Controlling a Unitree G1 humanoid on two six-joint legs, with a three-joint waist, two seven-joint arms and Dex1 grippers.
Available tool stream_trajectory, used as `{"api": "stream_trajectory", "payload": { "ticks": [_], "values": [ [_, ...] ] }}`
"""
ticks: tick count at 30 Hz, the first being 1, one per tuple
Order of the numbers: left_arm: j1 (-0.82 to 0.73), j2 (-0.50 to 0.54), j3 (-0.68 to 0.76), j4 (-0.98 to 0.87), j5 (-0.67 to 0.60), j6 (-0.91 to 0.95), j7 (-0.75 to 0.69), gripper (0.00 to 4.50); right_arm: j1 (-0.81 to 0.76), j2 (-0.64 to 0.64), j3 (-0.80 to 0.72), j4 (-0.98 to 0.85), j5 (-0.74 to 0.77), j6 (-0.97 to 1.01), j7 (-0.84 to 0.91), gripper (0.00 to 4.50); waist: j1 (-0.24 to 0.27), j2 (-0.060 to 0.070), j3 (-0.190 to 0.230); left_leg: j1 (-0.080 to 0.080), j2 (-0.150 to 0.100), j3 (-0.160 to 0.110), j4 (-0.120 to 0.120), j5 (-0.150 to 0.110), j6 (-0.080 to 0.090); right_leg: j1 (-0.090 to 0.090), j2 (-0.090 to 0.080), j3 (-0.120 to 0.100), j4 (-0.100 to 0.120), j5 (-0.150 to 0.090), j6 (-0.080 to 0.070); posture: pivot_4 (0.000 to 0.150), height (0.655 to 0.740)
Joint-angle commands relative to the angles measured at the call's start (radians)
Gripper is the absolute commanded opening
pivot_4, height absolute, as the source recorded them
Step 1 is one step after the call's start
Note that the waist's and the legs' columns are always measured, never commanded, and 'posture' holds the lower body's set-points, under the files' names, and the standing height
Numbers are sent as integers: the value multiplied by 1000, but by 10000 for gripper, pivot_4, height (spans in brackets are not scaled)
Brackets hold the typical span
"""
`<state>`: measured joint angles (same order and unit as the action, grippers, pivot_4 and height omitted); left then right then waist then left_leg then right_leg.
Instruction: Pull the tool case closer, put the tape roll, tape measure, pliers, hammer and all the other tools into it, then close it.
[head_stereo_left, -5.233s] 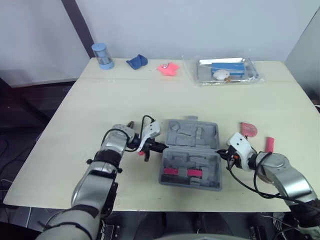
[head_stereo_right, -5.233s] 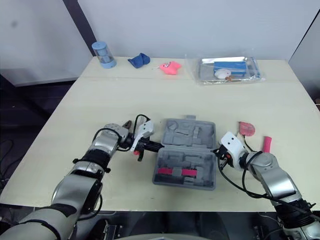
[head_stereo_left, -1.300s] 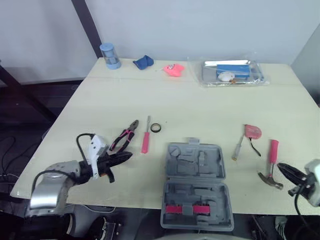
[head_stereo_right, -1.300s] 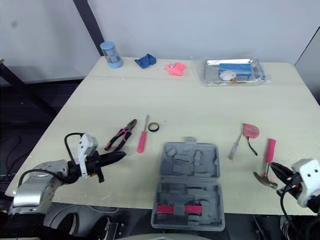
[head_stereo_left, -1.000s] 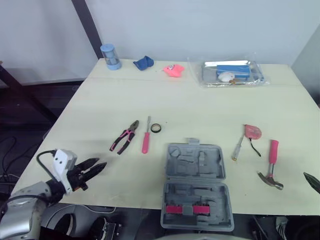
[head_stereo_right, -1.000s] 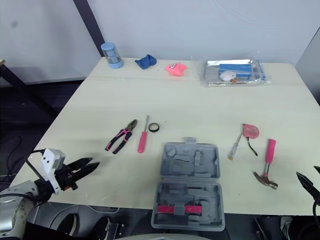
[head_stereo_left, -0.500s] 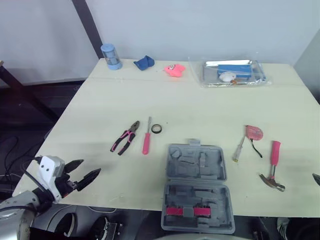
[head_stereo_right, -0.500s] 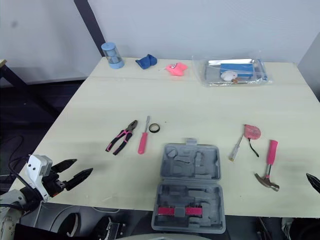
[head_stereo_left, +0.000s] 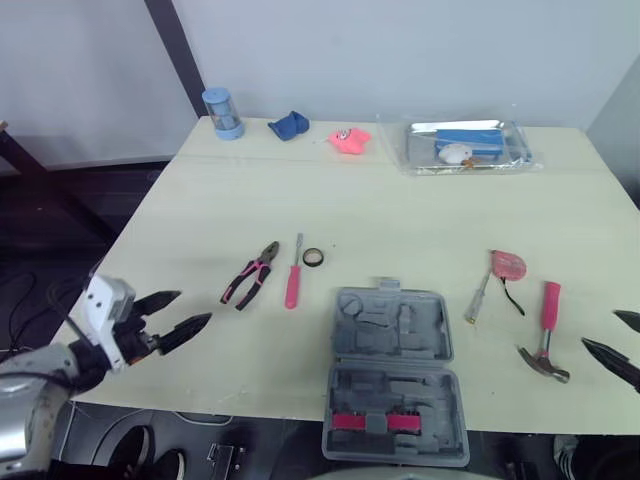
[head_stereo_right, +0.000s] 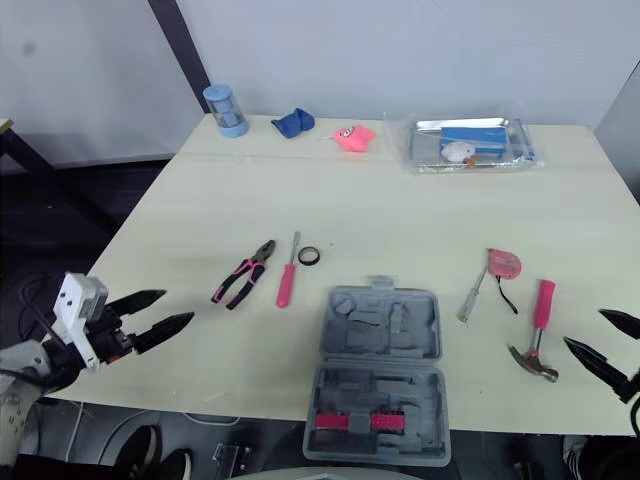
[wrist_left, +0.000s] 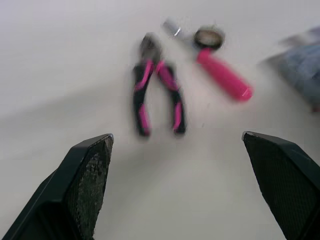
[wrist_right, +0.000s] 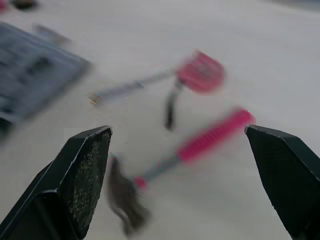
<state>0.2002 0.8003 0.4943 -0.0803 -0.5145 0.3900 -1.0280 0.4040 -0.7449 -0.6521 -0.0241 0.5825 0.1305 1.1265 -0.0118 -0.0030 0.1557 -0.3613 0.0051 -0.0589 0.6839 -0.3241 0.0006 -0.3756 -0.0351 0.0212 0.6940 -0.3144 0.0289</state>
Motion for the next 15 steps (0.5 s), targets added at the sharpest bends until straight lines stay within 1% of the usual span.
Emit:
{"api": "stream_trajectory", "payload": {
  "ticks": [1, 4, 9, 12, 15],
  "values": [
    [-54, 61, -48, -39, -9, 25, -45, 44170, -21, 27, 57, -147, 31, 21, -26, 45000, -1, 0, 0, 0, 0, 0, 0, 0, 0, 0, 0, 0, 0, 0, 0, 1500, 7400],
    [-179, 123, -163, -54, 27, 33, -79, 44170, -66, 53, 149, -247, 29, 44, -57, 45000, -1, 0, 1, -1, 0, 0, 0, 0, 0, -1, 0, -1, 0, 0, 0, 1500, 7400],
    [-466, 178, -412, -52, 151, 92, -80, 44170, -151, 87, 259, -312, 25, 82, -112, 45000, 4, 1, 2, -1, -2, -2, 1, 0, -1, -1, 1, -2, 0, 0, 0, 1500, 7400],
    [-644, 176, -577, -37, 255, 148, -97, 44170, -204, 102, 317, -320, 13, 99, -143, 45000, 0, 0, 3, -2, -2, -2, 1, 1, -1, -1, 2, -2, -1, 0, 0, 1500, 7400],
    [-790, 137, -705, -8, 327, 219, -103, 44170, -234, 109, 358, -325, 4, 112, -157, 45000, -1, -1, 4, -3, -3, -1, 1, 2, -3, -1, 7, -2, 0, 0, 1, 1500, 7400]
  ]
}}
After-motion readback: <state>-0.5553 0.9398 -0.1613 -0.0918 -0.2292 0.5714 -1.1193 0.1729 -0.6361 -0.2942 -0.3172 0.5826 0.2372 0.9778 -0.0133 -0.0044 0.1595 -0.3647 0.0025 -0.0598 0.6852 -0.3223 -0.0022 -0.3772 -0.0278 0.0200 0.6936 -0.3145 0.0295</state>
